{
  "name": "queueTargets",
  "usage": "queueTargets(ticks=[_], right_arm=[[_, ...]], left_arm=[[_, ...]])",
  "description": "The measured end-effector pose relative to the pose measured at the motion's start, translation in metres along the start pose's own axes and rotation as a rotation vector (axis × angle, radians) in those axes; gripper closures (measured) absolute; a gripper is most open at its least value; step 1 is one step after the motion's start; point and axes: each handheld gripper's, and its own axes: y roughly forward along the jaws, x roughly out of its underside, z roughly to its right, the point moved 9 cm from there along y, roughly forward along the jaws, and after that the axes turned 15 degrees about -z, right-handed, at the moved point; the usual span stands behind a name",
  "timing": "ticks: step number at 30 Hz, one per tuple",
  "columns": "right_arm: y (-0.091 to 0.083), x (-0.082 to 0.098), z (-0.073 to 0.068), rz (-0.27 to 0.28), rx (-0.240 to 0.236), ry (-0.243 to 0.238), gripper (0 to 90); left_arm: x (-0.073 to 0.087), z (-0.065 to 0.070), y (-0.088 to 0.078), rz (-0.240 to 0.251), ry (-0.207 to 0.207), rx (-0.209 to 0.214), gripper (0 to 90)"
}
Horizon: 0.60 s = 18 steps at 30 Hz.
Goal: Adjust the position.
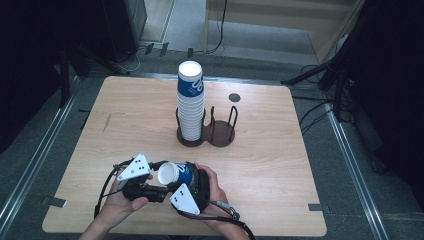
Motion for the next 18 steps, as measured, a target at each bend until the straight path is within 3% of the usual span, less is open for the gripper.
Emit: queueTargets(ticks=[12, 18], right_arm=[[0.0008, 0.0006, -0.0002, -0.009, 0.004, -0.007, 16.8], [-0.0034, -0.0034, 0.0033, -0.006, -0.020, 0.030, 8.8]], left_arm=[[0.0004, -0.0002, 0.0006, -0.007, -0.009, -0.011, 27.8], [-0.0002, -0.0023, 0.0000, 0.011, -0.023, -0.015, 28.2]])
